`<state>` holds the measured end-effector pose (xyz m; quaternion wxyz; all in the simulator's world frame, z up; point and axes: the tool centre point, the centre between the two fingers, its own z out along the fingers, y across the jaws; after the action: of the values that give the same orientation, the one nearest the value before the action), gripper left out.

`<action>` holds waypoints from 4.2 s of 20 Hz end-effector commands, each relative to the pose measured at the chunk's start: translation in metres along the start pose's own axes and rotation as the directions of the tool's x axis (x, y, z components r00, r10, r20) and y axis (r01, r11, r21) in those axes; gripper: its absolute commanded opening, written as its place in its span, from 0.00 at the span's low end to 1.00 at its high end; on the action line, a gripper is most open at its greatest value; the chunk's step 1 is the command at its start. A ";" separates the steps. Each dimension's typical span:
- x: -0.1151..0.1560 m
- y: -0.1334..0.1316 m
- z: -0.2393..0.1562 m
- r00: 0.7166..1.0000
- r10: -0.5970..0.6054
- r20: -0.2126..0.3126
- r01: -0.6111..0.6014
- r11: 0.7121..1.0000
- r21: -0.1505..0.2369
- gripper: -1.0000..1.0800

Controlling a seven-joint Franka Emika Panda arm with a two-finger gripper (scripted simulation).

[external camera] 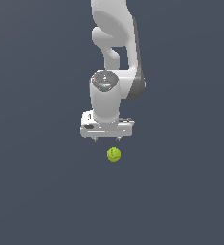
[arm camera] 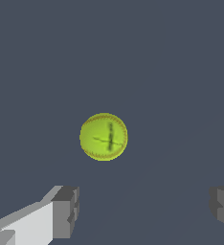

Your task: Pick up the object and move it to a goal position.

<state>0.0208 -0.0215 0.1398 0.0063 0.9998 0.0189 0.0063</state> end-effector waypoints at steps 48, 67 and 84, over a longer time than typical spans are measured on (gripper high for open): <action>0.026 -0.029 0.094 0.987 -0.163 0.011 0.163 0.987 0.015 0.00; 0.009 0.042 -0.052 0.987 -0.163 0.011 0.163 0.986 0.015 0.00; -0.008 0.131 -0.237 0.986 -0.164 0.010 0.164 0.986 0.016 0.00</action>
<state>0.0160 -0.1427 0.3622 -0.0010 0.9949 0.1007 -0.0003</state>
